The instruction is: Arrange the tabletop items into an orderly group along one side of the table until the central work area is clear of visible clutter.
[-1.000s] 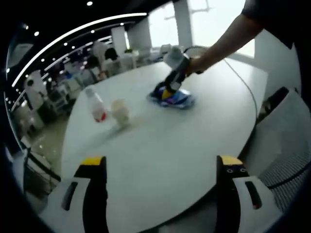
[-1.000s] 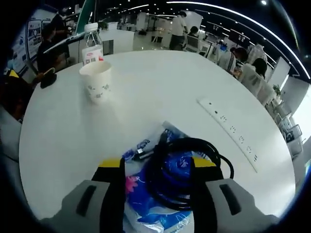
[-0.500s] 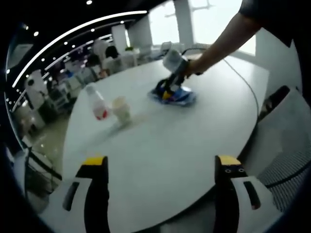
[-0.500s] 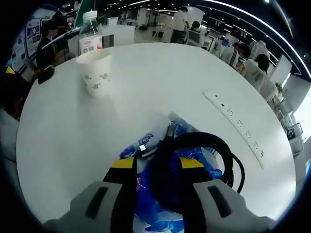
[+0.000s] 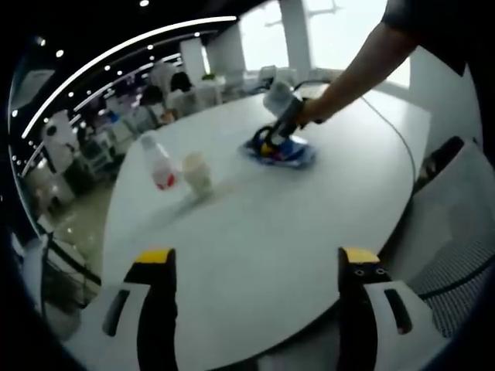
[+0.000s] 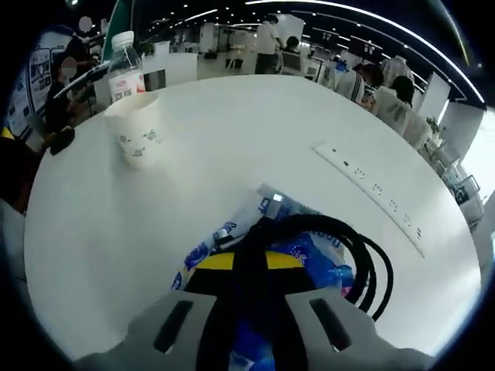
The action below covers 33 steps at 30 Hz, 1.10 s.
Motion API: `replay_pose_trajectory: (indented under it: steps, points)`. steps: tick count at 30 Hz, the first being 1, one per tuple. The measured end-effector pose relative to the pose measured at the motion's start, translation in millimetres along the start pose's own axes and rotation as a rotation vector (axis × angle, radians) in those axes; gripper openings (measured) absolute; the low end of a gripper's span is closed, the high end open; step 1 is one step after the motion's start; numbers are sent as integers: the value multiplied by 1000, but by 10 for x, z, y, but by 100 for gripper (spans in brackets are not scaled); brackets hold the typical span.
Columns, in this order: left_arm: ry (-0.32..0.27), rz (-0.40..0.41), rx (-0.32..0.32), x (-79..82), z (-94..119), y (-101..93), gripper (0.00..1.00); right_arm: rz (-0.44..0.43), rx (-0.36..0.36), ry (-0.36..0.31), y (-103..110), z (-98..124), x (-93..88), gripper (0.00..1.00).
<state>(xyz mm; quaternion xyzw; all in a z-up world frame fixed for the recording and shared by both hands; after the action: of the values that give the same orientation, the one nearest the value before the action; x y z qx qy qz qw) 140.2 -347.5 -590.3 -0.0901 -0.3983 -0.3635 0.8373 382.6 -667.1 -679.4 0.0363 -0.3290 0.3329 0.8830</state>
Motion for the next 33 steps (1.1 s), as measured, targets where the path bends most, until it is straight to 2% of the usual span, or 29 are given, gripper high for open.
replay_pose_trajectory:
  steps: [3,4,17,29,33]
  points:
    - [-2,1,0,0,-1,3,83,-25,3,2,-4,9,0,6]
    - [-3,1,1,0,-1,4,82,-61,9,-10,-9,16,-5,6]
    - [-29,4,7,25,20,11,82,-22,-6,-53,12,219,110,4]
    - [-78,20,16,57,60,15,86,-15,-25,-102,11,476,234,3]
    - [-117,32,32,78,95,39,86,-21,-30,-129,-36,560,284,3]
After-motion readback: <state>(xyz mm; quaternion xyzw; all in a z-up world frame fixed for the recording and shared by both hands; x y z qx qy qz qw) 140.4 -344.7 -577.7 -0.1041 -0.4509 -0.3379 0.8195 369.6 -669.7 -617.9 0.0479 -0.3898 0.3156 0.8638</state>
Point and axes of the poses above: the point that each gripper's makers call its tool centre point, and the gripper's own axes: z roughly backward along the fingers, y roughly to its left, x roughly out of its top, the point moved 10 cm from there along z, roughly backward along the fingers, and after that the axes turned 5 degrees about y, right-handed, at the moved point
